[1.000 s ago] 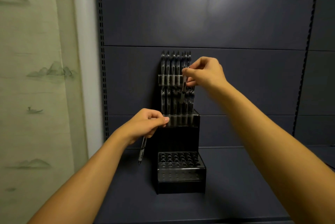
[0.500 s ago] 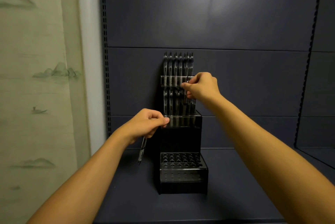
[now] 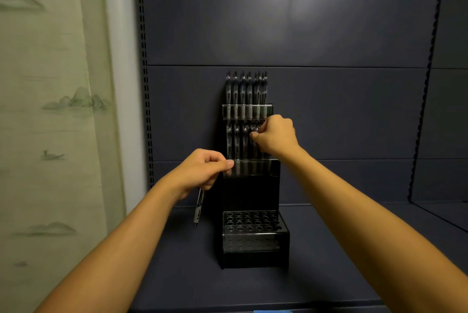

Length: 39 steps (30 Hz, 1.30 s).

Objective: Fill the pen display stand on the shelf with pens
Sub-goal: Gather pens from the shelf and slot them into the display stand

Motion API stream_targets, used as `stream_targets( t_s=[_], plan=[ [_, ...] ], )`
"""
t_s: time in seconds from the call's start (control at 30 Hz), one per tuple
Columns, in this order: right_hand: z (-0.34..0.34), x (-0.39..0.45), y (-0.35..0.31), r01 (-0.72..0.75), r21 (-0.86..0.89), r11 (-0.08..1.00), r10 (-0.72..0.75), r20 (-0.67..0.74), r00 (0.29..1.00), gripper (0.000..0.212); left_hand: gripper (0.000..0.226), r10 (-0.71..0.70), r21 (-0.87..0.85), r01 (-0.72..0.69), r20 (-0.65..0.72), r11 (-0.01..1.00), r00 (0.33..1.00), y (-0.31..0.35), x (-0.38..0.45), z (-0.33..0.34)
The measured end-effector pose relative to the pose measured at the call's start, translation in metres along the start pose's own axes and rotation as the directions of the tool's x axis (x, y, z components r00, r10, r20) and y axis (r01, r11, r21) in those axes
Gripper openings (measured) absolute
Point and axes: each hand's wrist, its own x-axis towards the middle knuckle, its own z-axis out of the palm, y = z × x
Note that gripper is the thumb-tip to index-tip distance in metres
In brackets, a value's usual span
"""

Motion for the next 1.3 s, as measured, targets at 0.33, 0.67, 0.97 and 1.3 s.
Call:
stream_targets(
  t_s=[0.33,0.67,0.97,1.3],
  plan=[
    [-0.002,-0.023,0.003,0.073,-0.090,0.993,-0.077,-0.052,0.996,0.027,0.028,0.047,-0.090,-0.047,-0.008,0.995,0.999,0.009,0.010,-0.006],
    [0.030,-0.061,-0.019,-0.146,0.586,0.797,-0.113,0.381,0.918,0.026,0.028,0.109,-0.332,-0.123,-0.061,0.935,0.992,0.035,0.026,-0.005],
    [0.060,-0.071,-0.011,-0.138,0.693,0.708,-0.105,0.296,0.950,0.035,0.027,0.096,-0.288,-0.110,-0.062,0.951,0.993,0.032,0.029,0.006],
    [0.053,-0.075,-0.001,-0.184,0.573,0.799,-0.124,0.457,0.881,0.040,0.027,0.140,-0.344,-0.190,-0.163,0.920,0.977,0.039,0.039,-0.005]
  ],
)
